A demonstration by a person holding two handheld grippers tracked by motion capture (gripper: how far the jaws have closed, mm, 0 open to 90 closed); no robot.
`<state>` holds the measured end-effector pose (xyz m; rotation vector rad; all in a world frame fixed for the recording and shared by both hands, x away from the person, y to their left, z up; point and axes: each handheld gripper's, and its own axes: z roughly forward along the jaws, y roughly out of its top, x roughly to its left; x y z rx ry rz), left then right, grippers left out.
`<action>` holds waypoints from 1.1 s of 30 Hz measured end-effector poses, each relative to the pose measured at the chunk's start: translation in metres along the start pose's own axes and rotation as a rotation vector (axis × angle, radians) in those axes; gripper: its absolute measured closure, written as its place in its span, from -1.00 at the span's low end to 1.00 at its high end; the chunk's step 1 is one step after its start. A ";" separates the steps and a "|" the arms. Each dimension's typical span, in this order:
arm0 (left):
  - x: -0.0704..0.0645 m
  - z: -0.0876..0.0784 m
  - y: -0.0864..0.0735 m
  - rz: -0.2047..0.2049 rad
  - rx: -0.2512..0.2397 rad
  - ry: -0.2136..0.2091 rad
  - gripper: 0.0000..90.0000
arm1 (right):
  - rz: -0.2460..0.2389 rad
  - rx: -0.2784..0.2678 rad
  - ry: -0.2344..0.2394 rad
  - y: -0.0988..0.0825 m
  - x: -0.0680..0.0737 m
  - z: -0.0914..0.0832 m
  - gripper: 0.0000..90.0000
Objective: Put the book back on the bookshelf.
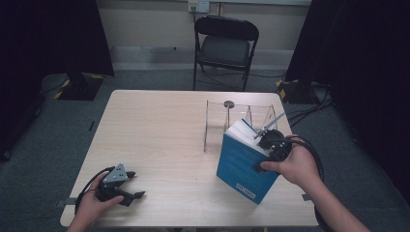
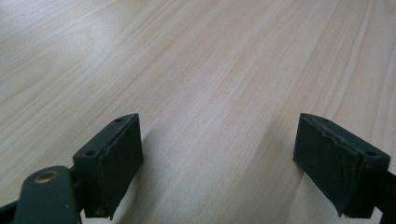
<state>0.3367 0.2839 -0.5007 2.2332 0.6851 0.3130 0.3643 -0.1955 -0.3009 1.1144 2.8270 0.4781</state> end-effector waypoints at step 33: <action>0.000 0.001 0.000 -0.008 0.004 -0.021 -0.69 | 0.210 -0.036 -0.054 -0.027 -0.027 -0.046 0.37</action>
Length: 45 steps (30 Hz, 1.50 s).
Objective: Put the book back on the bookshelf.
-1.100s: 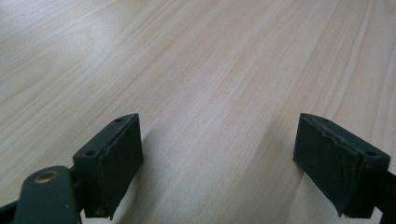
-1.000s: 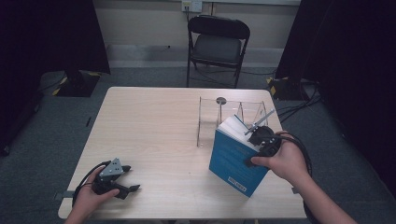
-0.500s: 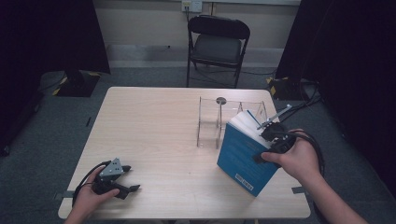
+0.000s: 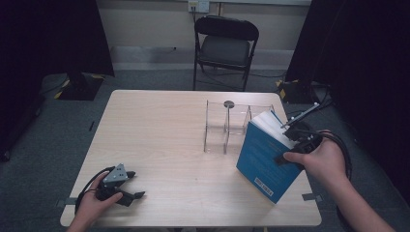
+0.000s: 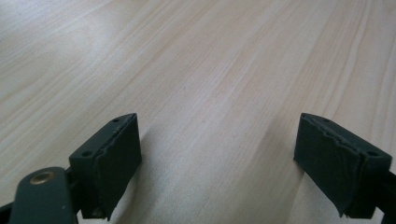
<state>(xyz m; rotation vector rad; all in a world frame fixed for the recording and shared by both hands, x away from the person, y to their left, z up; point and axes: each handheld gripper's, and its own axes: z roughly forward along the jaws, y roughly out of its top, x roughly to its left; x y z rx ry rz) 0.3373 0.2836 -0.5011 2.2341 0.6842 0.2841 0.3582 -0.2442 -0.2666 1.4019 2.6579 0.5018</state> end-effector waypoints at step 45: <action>0.000 0.001 0.000 -0.008 -0.002 0.003 -0.72 | 0.190 0.011 -0.062 0.007 -0.043 0.001 0.37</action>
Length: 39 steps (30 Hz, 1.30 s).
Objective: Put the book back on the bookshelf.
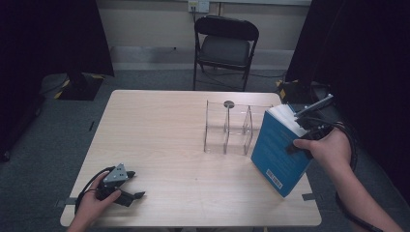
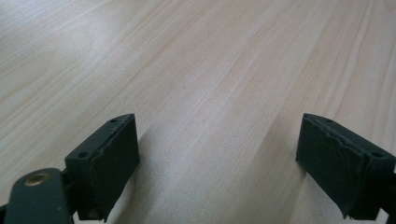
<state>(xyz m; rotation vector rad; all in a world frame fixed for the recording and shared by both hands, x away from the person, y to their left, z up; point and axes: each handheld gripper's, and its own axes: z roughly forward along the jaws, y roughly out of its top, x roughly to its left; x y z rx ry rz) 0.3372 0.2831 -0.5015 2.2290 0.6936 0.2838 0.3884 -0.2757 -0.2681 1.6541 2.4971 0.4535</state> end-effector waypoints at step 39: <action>0.000 0.001 0.000 0.003 -0.006 -0.004 -0.74 | 0.040 -0.046 -0.080 0.036 -0.001 0.004 0.38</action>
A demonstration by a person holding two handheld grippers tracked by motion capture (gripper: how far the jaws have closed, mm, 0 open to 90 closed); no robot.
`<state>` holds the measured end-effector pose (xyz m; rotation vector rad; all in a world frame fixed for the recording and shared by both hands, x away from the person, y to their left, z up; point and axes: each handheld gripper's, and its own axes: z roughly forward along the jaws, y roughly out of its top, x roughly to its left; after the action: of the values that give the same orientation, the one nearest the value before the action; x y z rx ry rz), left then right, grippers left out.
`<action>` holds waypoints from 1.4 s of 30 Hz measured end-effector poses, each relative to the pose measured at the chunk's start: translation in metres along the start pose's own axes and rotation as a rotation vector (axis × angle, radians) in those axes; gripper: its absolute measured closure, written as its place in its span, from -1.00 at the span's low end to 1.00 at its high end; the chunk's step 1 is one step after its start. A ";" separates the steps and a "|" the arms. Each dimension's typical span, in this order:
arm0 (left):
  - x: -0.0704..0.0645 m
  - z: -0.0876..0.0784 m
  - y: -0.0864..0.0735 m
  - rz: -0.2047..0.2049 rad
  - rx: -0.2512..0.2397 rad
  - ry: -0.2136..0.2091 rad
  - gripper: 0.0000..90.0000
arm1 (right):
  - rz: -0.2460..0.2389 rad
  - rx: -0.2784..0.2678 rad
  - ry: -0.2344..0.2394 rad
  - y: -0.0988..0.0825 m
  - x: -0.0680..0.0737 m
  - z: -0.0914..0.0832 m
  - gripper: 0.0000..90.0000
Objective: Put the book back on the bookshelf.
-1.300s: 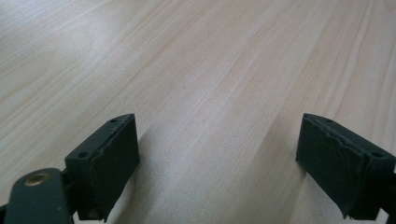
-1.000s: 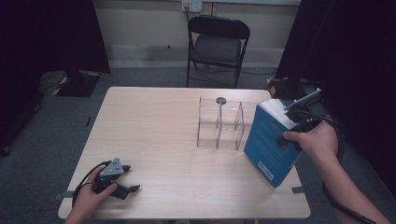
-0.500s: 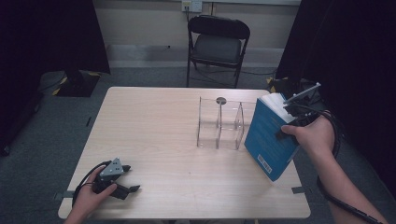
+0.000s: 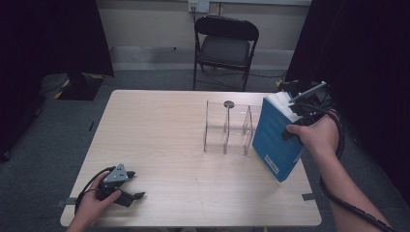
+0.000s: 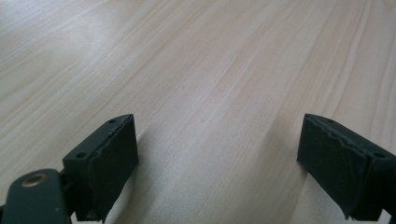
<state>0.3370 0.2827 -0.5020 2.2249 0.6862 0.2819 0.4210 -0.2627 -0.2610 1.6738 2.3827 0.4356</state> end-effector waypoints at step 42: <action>-0.003 -0.001 0.000 0.014 0.011 -0.012 -0.77 | 0.100 -0.048 -0.014 0.029 0.000 0.009 0.37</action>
<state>0.3345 0.2818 -0.5015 2.2408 0.6679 0.2724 0.4495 -0.2529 -0.2596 1.7742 2.2672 0.4918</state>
